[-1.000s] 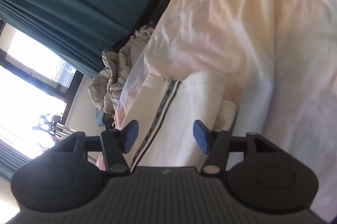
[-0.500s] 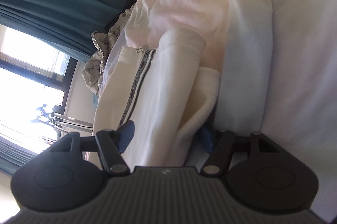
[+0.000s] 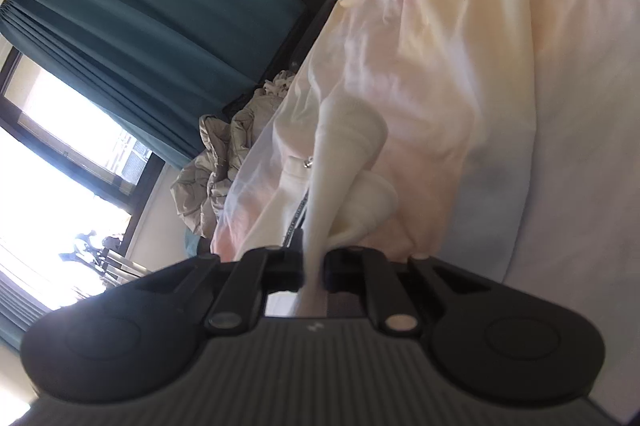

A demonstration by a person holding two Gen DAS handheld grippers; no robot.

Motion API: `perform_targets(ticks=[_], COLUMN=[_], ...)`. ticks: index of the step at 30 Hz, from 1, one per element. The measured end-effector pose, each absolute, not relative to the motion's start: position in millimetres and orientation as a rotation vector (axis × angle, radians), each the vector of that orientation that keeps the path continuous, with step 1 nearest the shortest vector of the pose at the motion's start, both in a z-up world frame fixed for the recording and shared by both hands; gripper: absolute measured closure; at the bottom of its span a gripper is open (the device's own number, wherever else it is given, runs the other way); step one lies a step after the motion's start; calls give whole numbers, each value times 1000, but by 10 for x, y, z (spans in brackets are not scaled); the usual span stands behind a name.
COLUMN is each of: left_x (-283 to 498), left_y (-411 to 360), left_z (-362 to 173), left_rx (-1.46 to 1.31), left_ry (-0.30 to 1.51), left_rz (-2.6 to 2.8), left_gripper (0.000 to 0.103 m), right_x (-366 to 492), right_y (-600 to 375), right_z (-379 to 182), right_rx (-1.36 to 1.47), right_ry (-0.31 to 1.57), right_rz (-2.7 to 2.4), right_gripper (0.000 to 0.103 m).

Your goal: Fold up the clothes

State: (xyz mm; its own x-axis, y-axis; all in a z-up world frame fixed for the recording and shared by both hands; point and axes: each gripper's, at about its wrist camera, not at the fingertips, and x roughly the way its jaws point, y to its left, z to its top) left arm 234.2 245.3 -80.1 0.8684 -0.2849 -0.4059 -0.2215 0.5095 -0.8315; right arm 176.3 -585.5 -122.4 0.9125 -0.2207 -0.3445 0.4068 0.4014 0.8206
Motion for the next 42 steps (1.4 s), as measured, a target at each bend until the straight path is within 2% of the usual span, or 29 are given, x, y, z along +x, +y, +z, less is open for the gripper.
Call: perform_targets(ticks=[9, 14, 19, 22, 24, 25, 26, 28, 32, 39, 42], left_x=[1755, 1491, 1463, 1425, 1363, 1294, 1224, 1057, 872, 875, 968], left_y=[2601, 2603, 2563, 2477, 2435, 2395, 2355, 2251, 1875, 1120, 720], left_z=[-491, -639, -692, -606, -554, -505, -455, -339, -83, 198, 146], left_rx=[-1058, -992, -963, -886, -851, -812, -773, -678, -493, -278, -206], left_ry=[606, 650, 645, 652, 660, 654, 648, 629, 596, 527, 525], left_rz=[-78, -66, -33, 3, 14, 24, 35, 60, 74, 22, -33], left_gripper=[88, 88, 86, 74, 58, 45, 37, 32, 25, 24, 24], right_x=[940, 605, 510, 510, 507, 504, 501, 498, 516, 528, 534], right_y=[-5874, -5852, -5920, -5897, -5881, -5877, -5880, -5888, -5913, -5927, -5929], right_z=[-1037, -1224, -1521, -1566, -1551, -1551, -1561, -1584, -1594, -1571, -1565], right_rx=[1201, 1231, 1346, 1369, 1353, 1349, 1349, 1349, 1336, 1294, 1283], right_ry=[204, 328, 367, 360, 354, 353, 355, 363, 379, 391, 392], right_rz=[-451, -508, -516, -524, -515, -512, -509, -506, -499, -488, -488], right_gripper=[94, 94, 93, 93, 93, 93, 93, 93, 93, 93, 93])
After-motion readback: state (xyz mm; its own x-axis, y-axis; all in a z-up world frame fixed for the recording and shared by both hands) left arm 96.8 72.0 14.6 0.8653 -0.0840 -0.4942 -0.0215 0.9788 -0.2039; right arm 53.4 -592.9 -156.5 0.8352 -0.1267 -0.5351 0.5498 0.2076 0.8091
